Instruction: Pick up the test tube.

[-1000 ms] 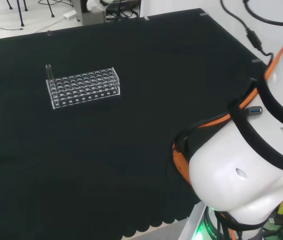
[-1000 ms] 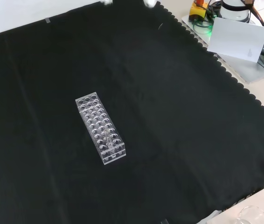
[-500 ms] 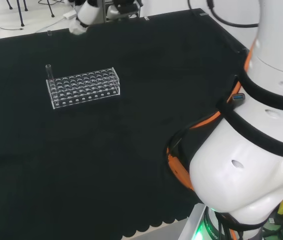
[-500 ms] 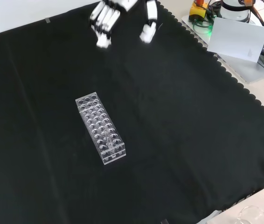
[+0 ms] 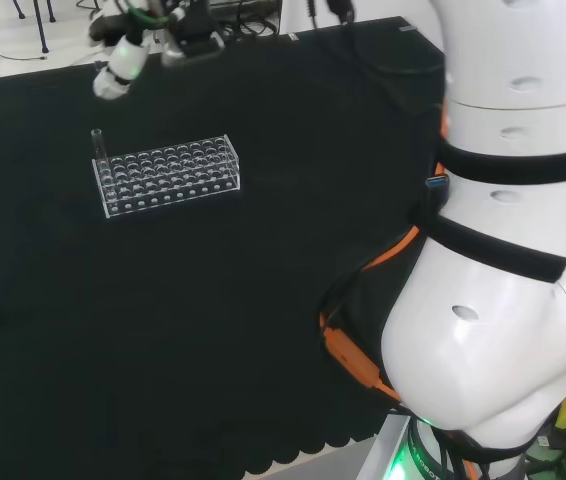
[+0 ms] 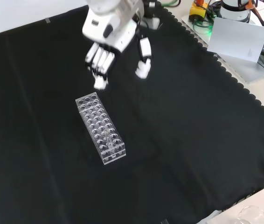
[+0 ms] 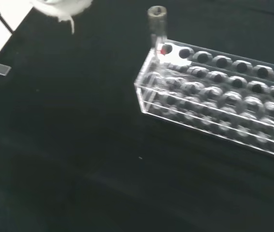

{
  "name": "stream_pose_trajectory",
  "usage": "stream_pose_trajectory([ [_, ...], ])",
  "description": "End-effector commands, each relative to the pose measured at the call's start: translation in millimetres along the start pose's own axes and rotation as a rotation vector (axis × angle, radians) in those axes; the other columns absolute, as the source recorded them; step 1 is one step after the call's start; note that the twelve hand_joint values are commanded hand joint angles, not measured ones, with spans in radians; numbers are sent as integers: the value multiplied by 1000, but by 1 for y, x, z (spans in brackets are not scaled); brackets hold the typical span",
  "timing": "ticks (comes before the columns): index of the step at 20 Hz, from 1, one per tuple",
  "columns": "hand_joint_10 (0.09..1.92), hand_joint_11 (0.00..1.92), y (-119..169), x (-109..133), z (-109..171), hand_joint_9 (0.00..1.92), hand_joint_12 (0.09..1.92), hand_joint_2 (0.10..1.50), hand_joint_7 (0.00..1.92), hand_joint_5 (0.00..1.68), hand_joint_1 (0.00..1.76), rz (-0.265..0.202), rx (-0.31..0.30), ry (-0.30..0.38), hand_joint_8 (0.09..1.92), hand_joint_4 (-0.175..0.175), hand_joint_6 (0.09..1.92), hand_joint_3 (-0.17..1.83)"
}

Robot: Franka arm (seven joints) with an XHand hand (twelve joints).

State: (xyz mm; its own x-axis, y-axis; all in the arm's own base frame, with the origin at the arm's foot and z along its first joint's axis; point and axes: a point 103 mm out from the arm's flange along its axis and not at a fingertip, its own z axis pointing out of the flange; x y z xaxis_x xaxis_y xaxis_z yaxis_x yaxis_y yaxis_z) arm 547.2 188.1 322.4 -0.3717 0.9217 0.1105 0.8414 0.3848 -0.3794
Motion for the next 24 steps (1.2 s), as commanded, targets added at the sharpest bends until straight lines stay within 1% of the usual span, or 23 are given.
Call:
stream_pose_trajectory([
  [1,985,0,66,68,26,242,1536,710,212,247,800,-142,22,-71,847,-78,87,534],
  [5,985,0,89,76,40,247,1542,709,214,251,803,-165,34,-131,848,-79,87,538],
  [7,985,0,99,74,48,251,1546,709,218,255,804,-169,39,-172,849,-79,87,540],
  [9,984,0,110,67,56,254,1550,708,221,261,805,-161,47,-214,850,-80,87,542],
  [11,984,0,119,54,61,257,1556,707,223,265,805,-128,58,-230,850,-80,87,545],
  [15,983,0,131,13,66,259,1561,706,220,267,804,-25,82,-236,848,-81,87,548],
  [19,982,0,136,-27,66,261,1564,706,213,264,803,72,105,-242,846,-80,87,551],
  [21,982,0,136,-42,66,262,1565,705,210,263,802,106,112,-244,846,-80,87,552],
  [24,981,0,134,-56,65,263,1566,705,208,262,802,130,115,-252,846,-80,87,554],
])
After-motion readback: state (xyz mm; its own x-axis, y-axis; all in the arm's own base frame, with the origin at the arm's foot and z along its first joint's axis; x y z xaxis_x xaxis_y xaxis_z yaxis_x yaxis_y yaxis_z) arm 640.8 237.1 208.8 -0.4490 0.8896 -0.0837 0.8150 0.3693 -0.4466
